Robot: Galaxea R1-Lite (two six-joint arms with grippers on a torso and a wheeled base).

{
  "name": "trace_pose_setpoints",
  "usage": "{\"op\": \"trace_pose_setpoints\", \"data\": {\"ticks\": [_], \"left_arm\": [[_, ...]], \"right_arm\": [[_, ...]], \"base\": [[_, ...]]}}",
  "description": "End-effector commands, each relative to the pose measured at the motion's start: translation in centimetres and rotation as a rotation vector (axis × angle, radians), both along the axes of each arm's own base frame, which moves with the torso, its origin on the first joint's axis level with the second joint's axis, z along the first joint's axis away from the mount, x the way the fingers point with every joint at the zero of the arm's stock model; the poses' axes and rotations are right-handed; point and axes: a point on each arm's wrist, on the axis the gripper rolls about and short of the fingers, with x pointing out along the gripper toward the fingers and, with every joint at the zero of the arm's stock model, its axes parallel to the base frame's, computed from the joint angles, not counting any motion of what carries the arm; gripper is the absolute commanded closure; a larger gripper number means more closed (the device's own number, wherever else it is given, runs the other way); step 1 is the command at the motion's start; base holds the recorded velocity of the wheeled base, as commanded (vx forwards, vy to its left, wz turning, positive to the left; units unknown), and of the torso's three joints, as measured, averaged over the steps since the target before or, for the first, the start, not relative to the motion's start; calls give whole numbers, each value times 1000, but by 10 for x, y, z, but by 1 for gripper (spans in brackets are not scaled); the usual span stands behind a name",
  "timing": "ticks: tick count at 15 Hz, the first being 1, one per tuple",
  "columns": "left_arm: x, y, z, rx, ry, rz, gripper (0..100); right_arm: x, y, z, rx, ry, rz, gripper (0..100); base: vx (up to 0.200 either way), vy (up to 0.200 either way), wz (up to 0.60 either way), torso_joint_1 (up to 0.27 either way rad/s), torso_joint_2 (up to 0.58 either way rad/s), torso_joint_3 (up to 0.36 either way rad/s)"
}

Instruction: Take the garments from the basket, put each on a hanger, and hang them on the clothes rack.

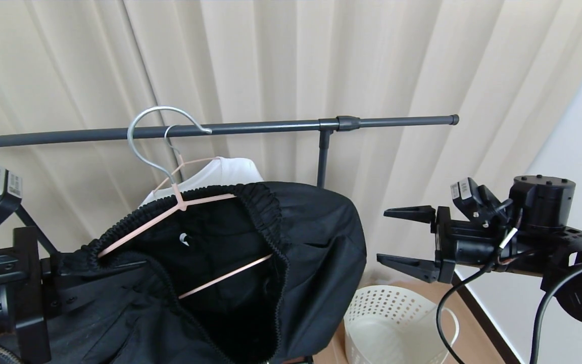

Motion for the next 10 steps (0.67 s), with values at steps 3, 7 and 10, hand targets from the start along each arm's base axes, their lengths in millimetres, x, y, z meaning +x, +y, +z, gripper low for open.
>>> {"op": "trace_pose_setpoints", "data": {"ticks": [3, 7, 10], "left_arm": [[1, 1, -8, -15, 53, 23, 100], [0, 3, -16, -22, 108, 100, 100], [2, 4, -21, -22, 152, 184, 100]], "right_arm": [[-28, 9, 29, 27, -82, 54, 0], [-40, 14, 39, 34, -105, 61, 0], [-52, 20, 51, 78, -84, 50, 0]], "base": [[0, 0, 0, 0, 0, 0], [0, 0, 0, 0, 0, 0], [0, 0, 0, 0, 0, 0]]}}
